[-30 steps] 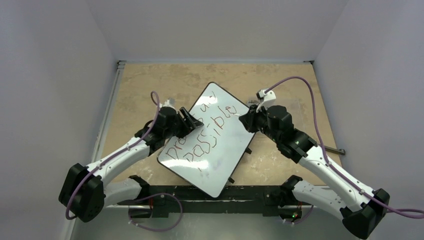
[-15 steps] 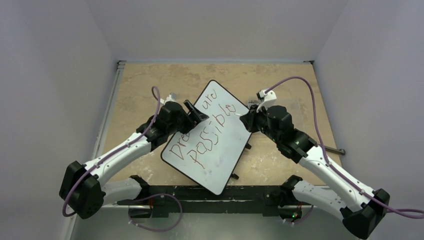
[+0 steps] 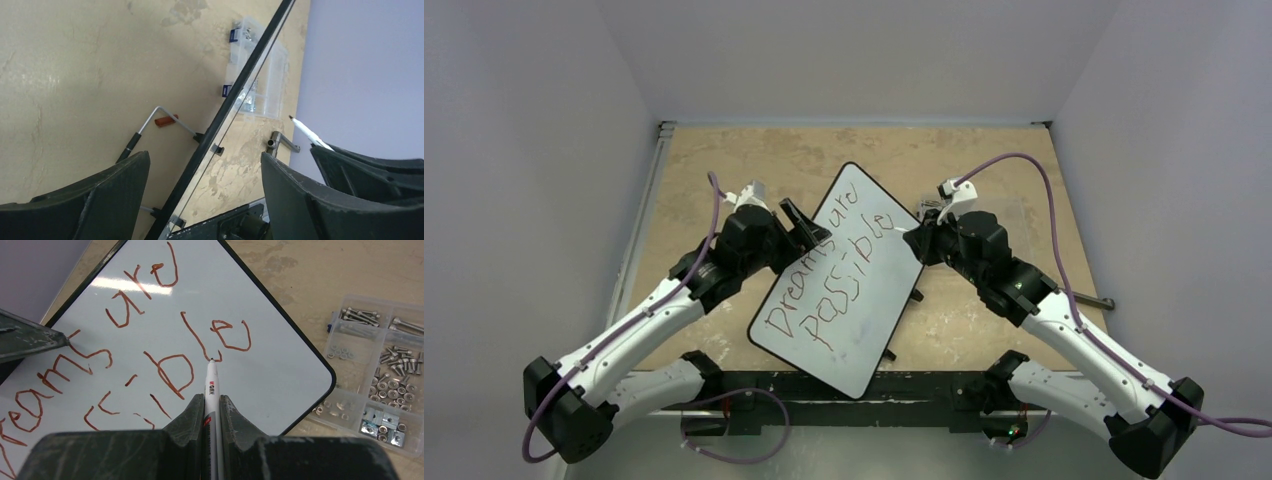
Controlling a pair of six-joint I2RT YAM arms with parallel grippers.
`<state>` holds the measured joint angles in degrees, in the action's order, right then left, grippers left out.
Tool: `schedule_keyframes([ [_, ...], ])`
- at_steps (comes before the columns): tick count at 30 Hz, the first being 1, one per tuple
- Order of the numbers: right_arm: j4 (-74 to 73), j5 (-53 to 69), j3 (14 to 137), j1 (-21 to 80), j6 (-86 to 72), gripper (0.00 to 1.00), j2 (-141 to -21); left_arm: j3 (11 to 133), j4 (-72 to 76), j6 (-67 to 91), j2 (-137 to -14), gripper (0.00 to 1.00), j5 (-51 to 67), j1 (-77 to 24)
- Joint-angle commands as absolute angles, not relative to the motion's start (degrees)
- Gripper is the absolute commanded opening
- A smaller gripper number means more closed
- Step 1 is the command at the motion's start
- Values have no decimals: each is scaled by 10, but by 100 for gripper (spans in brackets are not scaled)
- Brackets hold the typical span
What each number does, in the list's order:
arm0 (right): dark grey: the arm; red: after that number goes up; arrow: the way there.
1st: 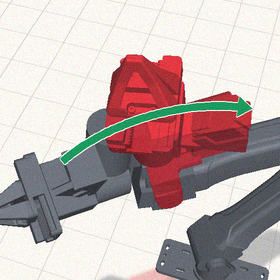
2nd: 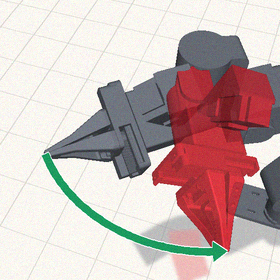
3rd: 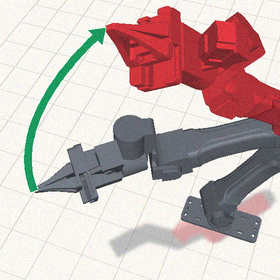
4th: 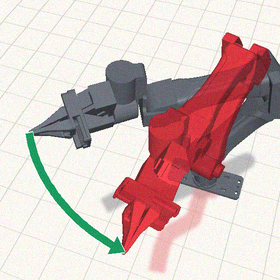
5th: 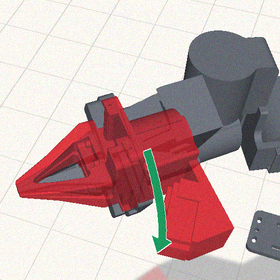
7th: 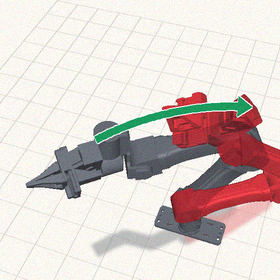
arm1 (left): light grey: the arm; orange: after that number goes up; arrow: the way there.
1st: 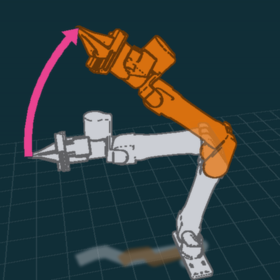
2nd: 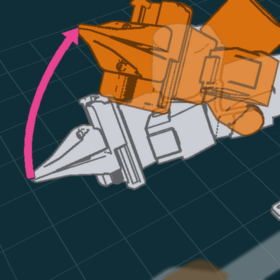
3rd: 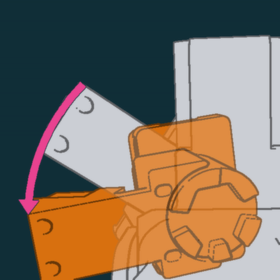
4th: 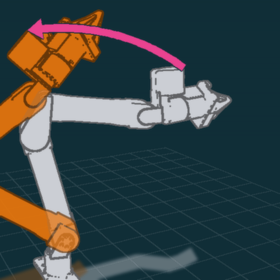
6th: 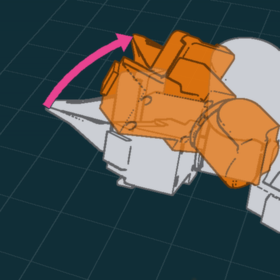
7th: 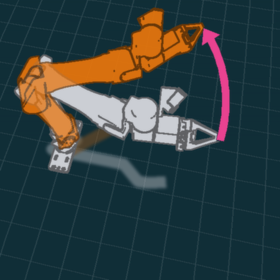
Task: Write a sentence on the whiteboard
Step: Move the whiteboard to the center of the board.
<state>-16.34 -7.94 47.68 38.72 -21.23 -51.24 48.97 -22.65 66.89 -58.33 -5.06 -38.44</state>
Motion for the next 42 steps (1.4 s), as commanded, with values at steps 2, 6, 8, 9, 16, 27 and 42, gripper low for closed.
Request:
schedule_keyframes([
  [2, -146, -74, 497, 387, -230, 0, -505, 554, -250, 604, -558, 80, -72, -387],
  [6, -148, -75, 499, 386, -233, 0, -504, 557, -241, 598, -566, 80, -50, -387],
  [8, -151, -78, 500, 386, -233, 0, -503, 567, -243, 592, -568, 80, -43, -387],
  [9, -152, -79, 500, 386, -234, 0, -502, 573, -245, 585, -569, 80, -41, -387],
  [16, -152, -81, 495, 387, -240, 0, -496, 600, -262, 553, -577, 83, -42, -387],
  [27, -150, -80, 491, 387, -239, 0, -492, 614, -271, 525, -576, 84, -53, -387],
  [42, -159, -38, 502, 387, -218, 0, -463, 685, -422, 321, -517, 90, -37, -286],
])
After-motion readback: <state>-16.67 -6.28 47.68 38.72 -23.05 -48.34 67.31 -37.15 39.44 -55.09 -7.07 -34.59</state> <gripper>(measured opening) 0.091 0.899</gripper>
